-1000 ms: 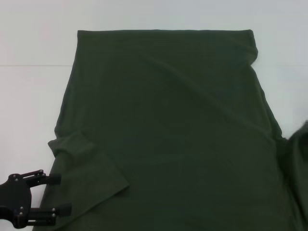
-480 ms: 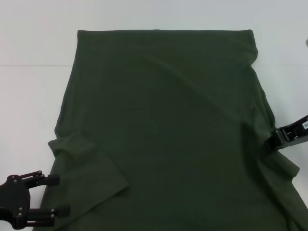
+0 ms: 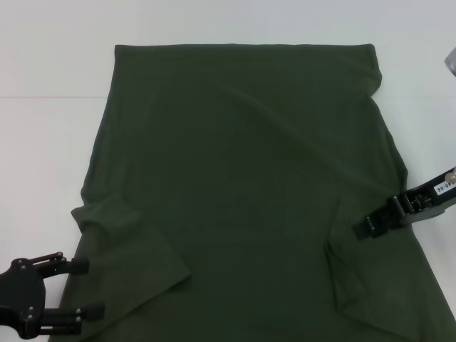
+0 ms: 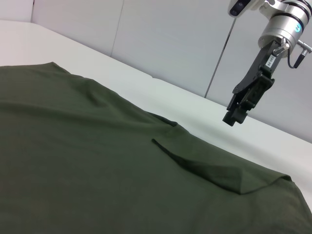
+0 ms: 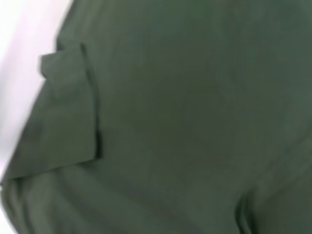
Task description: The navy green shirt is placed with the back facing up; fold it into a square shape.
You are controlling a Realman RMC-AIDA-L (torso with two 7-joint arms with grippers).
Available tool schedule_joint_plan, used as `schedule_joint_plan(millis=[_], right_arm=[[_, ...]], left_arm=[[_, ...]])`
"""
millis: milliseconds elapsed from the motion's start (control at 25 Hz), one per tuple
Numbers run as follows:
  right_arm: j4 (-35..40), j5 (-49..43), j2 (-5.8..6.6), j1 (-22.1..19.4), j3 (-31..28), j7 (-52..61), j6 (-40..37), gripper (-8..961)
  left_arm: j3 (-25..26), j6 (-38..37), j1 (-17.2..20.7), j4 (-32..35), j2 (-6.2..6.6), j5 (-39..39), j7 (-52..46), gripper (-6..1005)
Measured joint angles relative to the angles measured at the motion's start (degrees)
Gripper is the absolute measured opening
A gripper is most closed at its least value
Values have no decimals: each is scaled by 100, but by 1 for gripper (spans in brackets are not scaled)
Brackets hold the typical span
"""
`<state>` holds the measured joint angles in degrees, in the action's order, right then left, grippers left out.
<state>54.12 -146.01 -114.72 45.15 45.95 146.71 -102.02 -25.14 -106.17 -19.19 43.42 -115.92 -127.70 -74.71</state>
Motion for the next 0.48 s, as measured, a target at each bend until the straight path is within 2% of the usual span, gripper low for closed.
schedule_joint_plan(millis=[160, 360, 480], right_arm=[[-271, 467, 124, -92, -79, -68, -1, 252], [-692, 1089, 260, -324, -572, -779, -165, 476], [-923, 1442, 287, -587, -706, -1592, -332, 724]], left_arm=[[0, 0, -12, 0, 0, 0, 0, 900], [19, -26, -19, -1, -5, 14, -144, 899], [23, -61, -29, -11, 31, 45, -572, 899]])
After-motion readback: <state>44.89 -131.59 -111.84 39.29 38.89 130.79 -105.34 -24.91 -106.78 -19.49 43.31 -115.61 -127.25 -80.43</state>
